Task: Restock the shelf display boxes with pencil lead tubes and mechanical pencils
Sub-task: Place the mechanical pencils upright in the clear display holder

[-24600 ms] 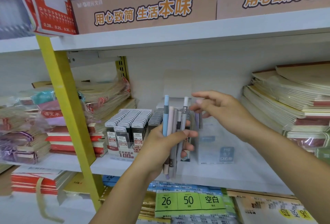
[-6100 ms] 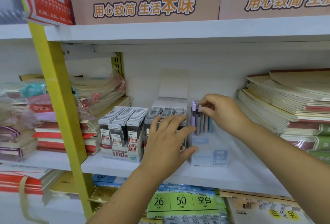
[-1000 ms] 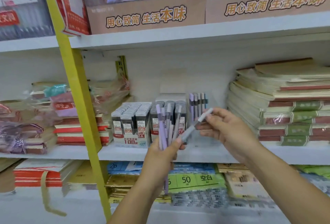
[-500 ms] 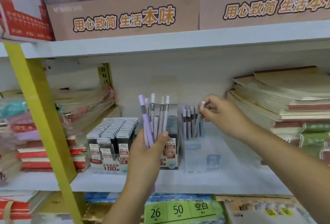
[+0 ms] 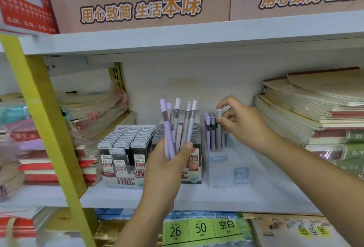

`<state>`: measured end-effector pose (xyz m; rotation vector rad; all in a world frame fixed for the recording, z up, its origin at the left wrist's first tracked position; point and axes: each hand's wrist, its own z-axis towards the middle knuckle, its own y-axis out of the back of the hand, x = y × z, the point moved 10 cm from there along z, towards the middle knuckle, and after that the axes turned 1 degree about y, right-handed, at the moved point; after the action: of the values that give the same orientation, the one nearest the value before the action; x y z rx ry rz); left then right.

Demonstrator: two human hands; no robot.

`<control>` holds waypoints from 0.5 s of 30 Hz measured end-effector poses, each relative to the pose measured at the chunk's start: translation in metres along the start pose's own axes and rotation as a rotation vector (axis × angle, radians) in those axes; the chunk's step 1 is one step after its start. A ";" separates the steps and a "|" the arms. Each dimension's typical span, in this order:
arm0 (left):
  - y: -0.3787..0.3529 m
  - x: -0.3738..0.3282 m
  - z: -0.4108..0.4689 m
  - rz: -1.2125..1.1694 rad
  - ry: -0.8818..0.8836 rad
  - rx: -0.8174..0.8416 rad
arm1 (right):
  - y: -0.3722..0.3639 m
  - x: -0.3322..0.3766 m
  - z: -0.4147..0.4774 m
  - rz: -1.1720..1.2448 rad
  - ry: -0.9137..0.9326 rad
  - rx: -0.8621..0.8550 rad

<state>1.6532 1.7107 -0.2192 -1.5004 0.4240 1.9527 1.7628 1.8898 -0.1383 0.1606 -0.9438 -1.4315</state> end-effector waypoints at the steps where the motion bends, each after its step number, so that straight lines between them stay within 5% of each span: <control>1: 0.001 0.002 0.000 0.000 0.008 -0.001 | -0.002 -0.002 0.000 0.017 -0.017 0.020; 10: 0.001 0.015 -0.002 -0.027 0.107 0.006 | 0.000 0.011 -0.006 -0.253 0.015 -0.016; 12: -0.001 0.017 -0.003 -0.049 0.122 0.022 | 0.013 0.023 -0.014 -0.086 -0.002 -0.113; 15: -0.009 0.016 -0.004 -0.066 0.130 0.055 | -0.002 0.029 -0.024 0.482 -0.171 0.022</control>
<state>1.6599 1.7199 -0.2342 -1.5920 0.4746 1.7852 1.7722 1.8530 -0.1422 -0.1684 -1.0530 -0.9991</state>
